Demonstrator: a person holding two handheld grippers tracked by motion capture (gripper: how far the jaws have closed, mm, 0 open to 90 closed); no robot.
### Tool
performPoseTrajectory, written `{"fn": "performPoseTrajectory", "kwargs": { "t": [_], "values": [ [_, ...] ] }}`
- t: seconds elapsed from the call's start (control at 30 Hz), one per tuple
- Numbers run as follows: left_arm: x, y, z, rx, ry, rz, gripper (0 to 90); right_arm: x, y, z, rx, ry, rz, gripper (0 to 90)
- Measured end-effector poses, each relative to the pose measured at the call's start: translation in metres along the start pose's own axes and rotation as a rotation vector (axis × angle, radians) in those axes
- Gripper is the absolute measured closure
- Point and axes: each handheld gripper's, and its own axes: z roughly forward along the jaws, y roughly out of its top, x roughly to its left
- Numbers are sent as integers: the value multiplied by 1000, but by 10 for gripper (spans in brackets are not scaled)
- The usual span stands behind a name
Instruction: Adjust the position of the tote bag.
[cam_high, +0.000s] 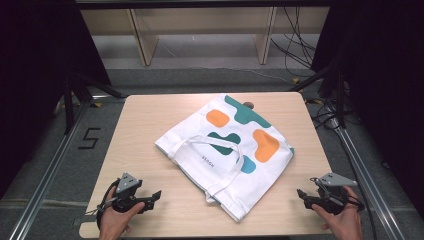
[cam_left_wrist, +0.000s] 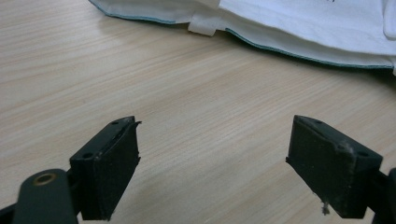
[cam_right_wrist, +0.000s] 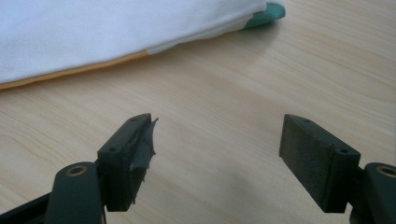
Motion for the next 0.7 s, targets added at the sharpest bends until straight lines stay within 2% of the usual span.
{"fn": "performPoseTrajectory", "kwargs": {
  "t": [0.03,0.07,0.17,0.2,0.23,0.3,0.33,0.37,0.4,0.43,0.47,0.5,0.53,0.57,0.63,0.67,0.7],
  "values": [
    [0,0,0,0,3,-7,156,0,0,0,-4,2,-4,265],
    [0,0,1,-3,5,-8,156,2,0,0,-15,-21,-2,263],
    [0,0,1,-2,6,-8,157,3,1,0,-18,-1,-6,263],
    [0,0,1,-2,6,-8,157,6,2,-1,-14,-2,11,263],
    [-1,0,1,-1,7,-9,157,4,2,1,-27,23,-22,263],
    [0,0,0,3,2,2,157,8,3,1,-18,25,-14,263],
    [0,0,0,3,2,2,157,8,3,3,-29,46,-12,263],
    [-3,0,1,-11,10,-15,157,10,3,3,-27,49,-9,263],
    [-3,0,1,-6,6,-10,157,11,4,4,-27,56,-18,263],
    [-3,0,1,-7,5,-9,157,16,4,3,-17,52,8,263],
    [-5,0,2,-26,6,-31,157,16,5,4,-23,56,-18,263],
    [-5,0,2,-26,7,-29,157,17,7,5,-30,54,-37,263],
    [-5,0,2,-26,7,-29,157,17,7,5,-30,54,-37,263],
    [-5,0,2,-27,8,-33,157,23,10,6,-22,80,-27,263],
    [-2,0,0,5,9,4,157,28,12,6,-23,88,-46,262],
    [-2,0,0,5,9,4,157,29,13,6,-38,88,-64,262],
    [-3,0,1,-5,13,-11,157,33,15,7,-22,114,-54,261]
  ]
}}
